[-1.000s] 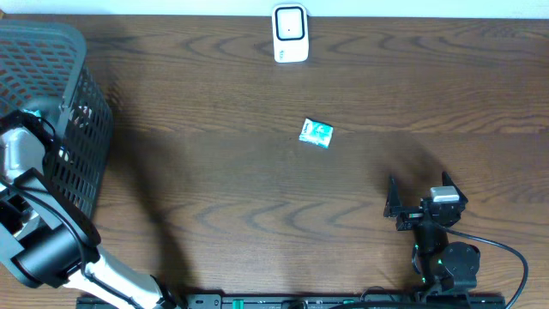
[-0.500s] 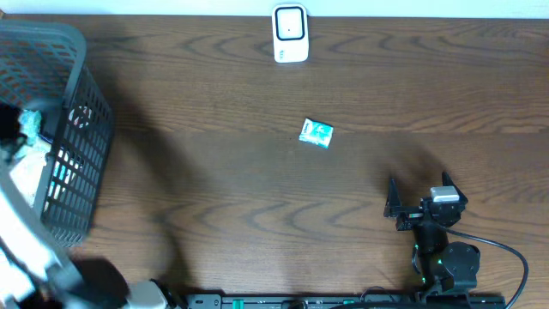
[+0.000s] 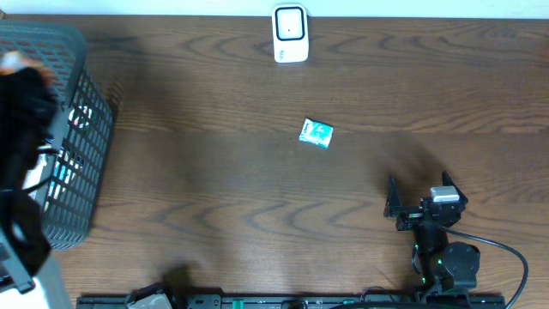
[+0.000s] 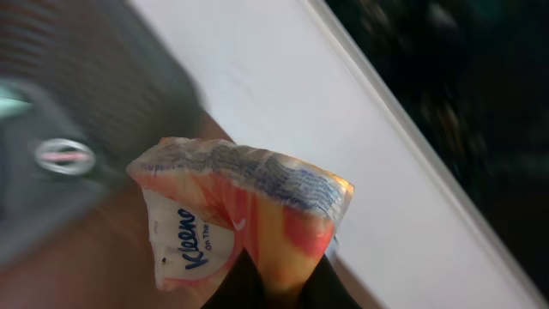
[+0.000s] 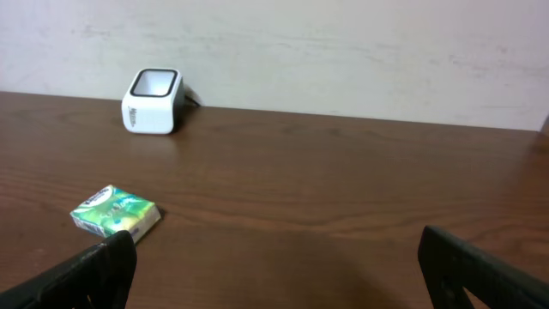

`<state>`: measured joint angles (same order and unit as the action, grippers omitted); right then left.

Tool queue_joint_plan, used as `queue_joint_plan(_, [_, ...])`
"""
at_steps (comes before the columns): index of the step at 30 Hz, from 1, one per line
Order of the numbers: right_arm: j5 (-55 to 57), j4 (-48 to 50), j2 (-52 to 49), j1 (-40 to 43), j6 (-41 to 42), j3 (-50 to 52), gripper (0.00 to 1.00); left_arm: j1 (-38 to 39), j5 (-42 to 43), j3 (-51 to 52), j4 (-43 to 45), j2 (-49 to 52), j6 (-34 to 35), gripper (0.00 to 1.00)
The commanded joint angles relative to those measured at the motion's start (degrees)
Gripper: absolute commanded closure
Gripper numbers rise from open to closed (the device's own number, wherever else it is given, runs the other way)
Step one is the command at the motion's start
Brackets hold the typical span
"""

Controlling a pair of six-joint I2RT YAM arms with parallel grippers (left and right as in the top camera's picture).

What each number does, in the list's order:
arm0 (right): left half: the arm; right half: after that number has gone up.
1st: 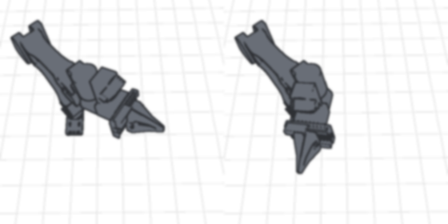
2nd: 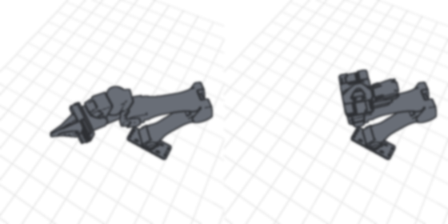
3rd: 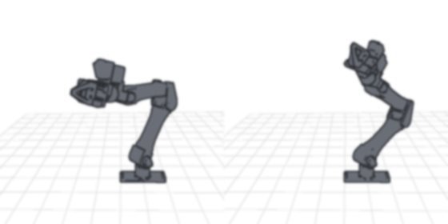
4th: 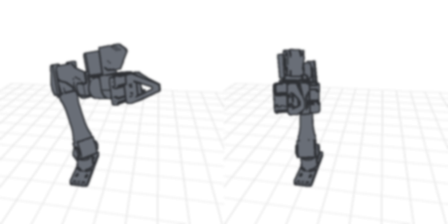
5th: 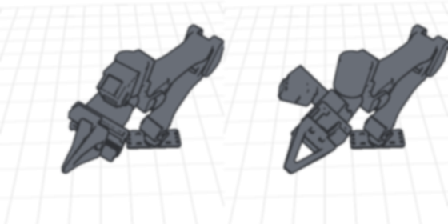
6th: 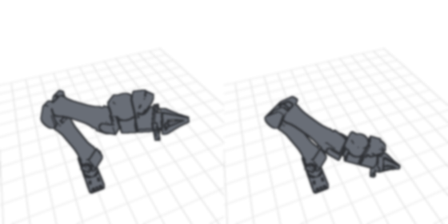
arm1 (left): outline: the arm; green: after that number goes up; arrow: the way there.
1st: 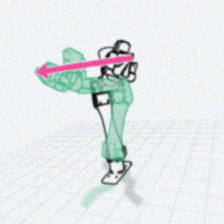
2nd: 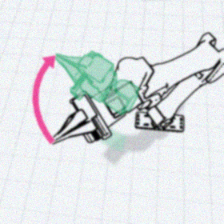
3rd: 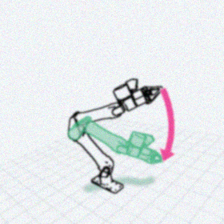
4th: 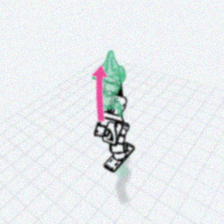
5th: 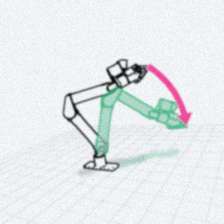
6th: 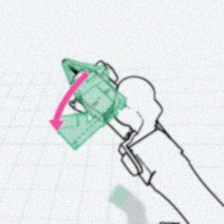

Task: Scan the item barcode
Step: 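Return the left gripper to the basket and grasp the orange Kleenex pack, then hold the orange pack under the scanner, then place it beside the green pack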

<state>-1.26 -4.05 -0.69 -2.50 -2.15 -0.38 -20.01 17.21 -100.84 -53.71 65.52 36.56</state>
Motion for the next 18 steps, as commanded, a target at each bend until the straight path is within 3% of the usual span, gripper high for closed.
queue_joint_plan(1, [0.26,-0.26,0.31,0.2,-0.5,0.07,0.01,9.42,1.57,2.93,-0.11,3.37,-3.61,0.93])
queue_joint_plan(4, [0.26,-0.26,0.31,0.2,-0.5,0.07,0.01,18.32,1.53,4.28,0.02,8.48,-5.68,0.93])
queue_joint_plan(8, [0.26,-0.26,0.31,0.22,-0.5,0.07,0.01,29.22,0.39,4.31,0.81,19.17,-13.64,0.93])
queue_joint_plan(10, [0.26,-0.26,0.31,0.2,-0.5,0.07,0.01,32.89,-3.85,4.31,0.94,24.28,-16.0,0.93])
queue_joint_plan(11, [0.26,-0.26,0.31,0.2,-0.5,0.07,0.01,36.22,-9.77,4.31,1.05,30.42,-16.22,0.93])
queue_joint_plan(18, [0.26,-0.26,0.31,0.2,-0.5,0.07,0.01,43.08,-12.33,4.31,5.77,46.01,-16.17,0.93])
